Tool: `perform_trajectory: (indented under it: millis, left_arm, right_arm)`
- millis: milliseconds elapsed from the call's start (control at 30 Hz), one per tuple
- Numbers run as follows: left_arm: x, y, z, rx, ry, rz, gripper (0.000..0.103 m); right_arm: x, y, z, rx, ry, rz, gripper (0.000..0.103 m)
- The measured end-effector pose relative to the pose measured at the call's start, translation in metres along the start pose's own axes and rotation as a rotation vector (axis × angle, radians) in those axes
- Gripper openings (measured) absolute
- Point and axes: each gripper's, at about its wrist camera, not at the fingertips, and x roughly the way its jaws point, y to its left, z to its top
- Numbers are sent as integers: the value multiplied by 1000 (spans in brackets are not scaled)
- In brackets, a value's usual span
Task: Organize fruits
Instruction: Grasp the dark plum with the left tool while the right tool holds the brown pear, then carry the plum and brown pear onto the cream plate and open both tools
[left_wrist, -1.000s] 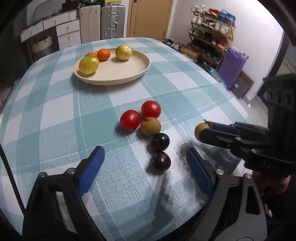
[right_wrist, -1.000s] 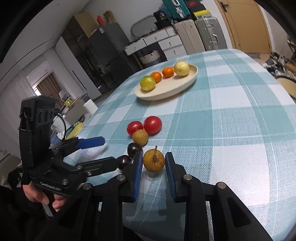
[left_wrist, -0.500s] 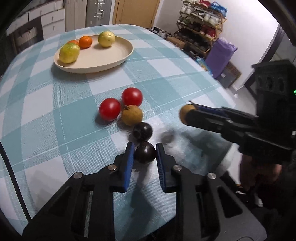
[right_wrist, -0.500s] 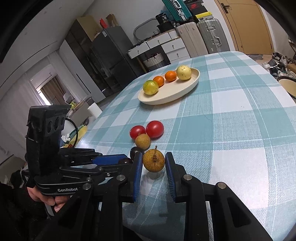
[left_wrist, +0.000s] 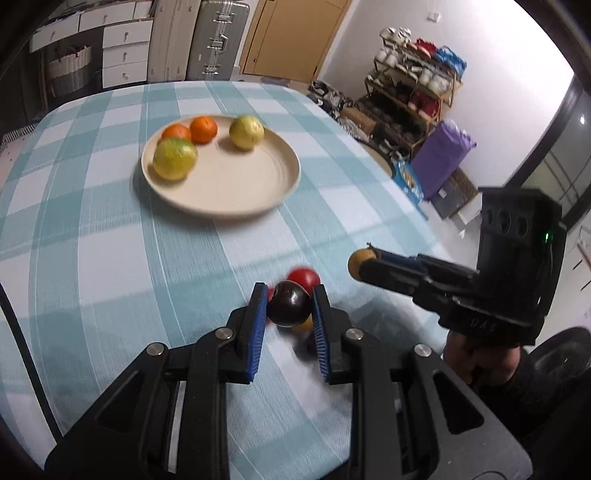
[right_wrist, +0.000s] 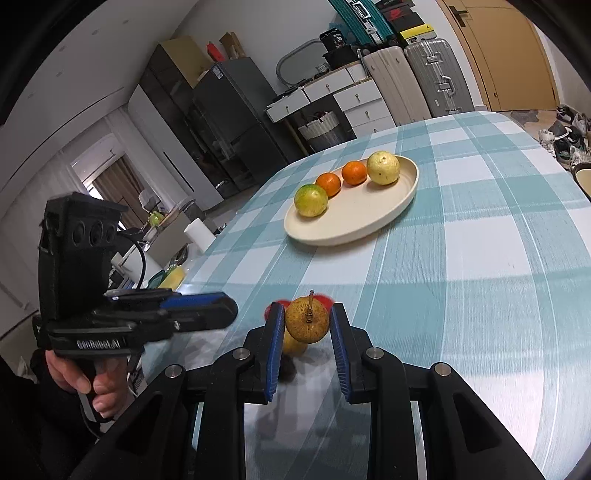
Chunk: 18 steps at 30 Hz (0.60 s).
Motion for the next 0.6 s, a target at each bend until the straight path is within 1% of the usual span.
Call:
perform_trajectory:
  millis: [200, 267, 433, 600]
  left_arm:
    - [8, 28, 45, -63, -26, -15, 21]
    - [12, 37, 63, -77, -32, -9, 21]
    - [24, 52, 107, -82, -44, -4, 21]
    - [44, 62, 150, -69, -38, 16, 21]
  right_arm:
    - [10, -2, 30, -17, -22, 11, 26]
    - [15, -3, 43, -21, -28, 10, 26]
    - [33, -7, 76, -48, -36, -10, 26]
    - [53, -13, 103, -51, -31, -38, 26]
